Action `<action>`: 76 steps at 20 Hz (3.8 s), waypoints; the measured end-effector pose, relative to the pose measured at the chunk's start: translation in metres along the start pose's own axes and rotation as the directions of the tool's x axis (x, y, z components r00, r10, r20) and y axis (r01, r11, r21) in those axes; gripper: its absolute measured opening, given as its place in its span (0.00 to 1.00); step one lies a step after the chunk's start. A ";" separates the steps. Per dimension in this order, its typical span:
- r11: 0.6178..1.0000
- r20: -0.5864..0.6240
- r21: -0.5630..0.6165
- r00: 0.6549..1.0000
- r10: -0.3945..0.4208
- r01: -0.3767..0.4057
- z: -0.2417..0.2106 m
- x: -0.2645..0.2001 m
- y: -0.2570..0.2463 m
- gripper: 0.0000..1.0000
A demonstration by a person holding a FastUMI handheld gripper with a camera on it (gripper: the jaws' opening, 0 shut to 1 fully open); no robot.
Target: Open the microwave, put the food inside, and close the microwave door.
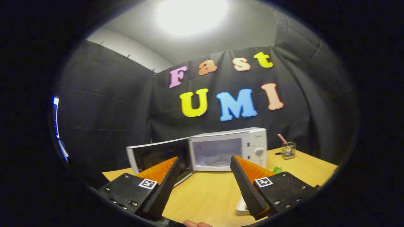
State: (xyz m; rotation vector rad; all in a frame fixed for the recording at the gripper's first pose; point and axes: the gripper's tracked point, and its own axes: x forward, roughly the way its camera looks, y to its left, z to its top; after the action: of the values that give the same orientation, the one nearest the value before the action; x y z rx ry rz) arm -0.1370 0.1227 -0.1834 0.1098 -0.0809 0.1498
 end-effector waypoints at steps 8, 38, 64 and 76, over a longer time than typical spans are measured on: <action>0.980 -0.079 -0.006 0.977 -0.198 0.198 -0.036 -0.008 -0.085 0.94; 0.982 -0.119 0.178 0.992 -0.039 0.060 -0.030 0.069 -0.035 0.16; 0.364 -0.192 0.912 0.981 -0.035 0.191 -0.124 0.320 0.007 0.16; 0.274 -0.241 0.915 0.947 -0.214 0.295 -0.165 0.385 -0.002 0.16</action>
State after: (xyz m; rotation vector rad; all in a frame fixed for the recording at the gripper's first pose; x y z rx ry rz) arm 0.2549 0.1954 -0.3131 1.3545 0.1187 -0.1596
